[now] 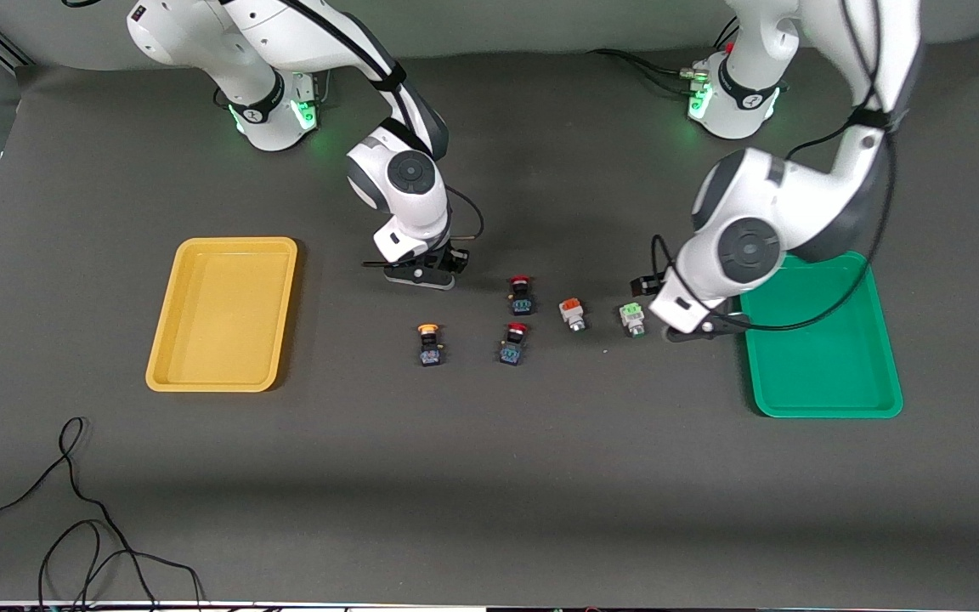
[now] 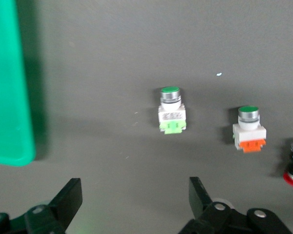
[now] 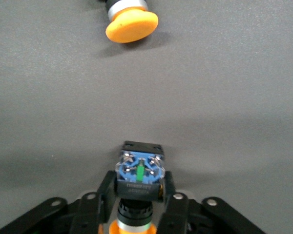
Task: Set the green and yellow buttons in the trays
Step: 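Carry the button to the yellow tray while the left gripper grasps a green button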
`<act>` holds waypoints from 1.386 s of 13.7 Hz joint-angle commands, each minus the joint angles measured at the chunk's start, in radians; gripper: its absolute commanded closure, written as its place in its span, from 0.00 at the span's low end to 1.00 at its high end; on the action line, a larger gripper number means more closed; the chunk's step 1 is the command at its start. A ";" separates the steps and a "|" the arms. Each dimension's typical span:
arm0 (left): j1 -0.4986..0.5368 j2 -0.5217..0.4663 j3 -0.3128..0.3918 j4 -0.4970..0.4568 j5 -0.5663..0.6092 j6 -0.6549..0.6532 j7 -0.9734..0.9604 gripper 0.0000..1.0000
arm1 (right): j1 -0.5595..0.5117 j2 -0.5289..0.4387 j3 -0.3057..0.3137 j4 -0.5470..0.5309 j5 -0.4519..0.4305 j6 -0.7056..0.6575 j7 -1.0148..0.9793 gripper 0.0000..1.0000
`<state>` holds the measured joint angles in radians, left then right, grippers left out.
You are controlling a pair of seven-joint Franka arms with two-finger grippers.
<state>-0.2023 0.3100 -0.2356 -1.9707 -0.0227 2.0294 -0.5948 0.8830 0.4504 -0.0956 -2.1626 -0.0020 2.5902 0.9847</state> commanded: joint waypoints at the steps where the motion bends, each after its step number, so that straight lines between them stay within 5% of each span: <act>1: -0.034 0.043 0.013 -0.088 -0.003 0.197 -0.059 0.05 | 0.007 -0.016 -0.001 0.020 -0.001 -0.010 -0.001 0.60; 6: -0.046 0.135 0.015 -0.129 -0.003 0.403 -0.103 0.05 | -0.024 -0.160 -0.021 0.194 0.007 -0.388 -0.055 0.60; 9: -0.075 0.173 0.019 -0.123 -0.003 0.456 -0.122 0.08 | -0.045 -0.197 -0.097 0.357 0.136 -0.603 -0.220 0.60; 10: -0.075 0.185 0.019 -0.125 0.026 0.471 -0.120 0.29 | -0.045 -0.215 -0.160 0.374 0.158 -0.645 -0.304 0.60; 11: -0.075 0.189 0.019 -0.126 0.052 0.474 -0.120 0.71 | -0.045 -0.237 -0.226 0.371 0.160 -0.669 -0.396 0.60; 12: -0.072 0.189 0.021 -0.125 0.059 0.471 -0.123 1.00 | -0.045 -0.252 -0.295 0.366 0.158 -0.709 -0.513 0.60; 15: -0.059 0.170 0.027 -0.119 0.061 0.436 -0.125 1.00 | -0.042 -0.275 -0.559 0.344 0.148 -0.774 -0.873 0.60; 19: -0.022 -0.024 0.027 -0.039 0.063 0.107 -0.125 1.00 | -0.042 -0.271 -0.823 0.203 0.145 -0.670 -1.289 0.60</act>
<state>-0.2335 0.4238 -0.2092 -2.0396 0.0214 2.3111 -0.6949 0.8183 0.1939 -0.8458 -1.8585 0.1327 1.8373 -0.1710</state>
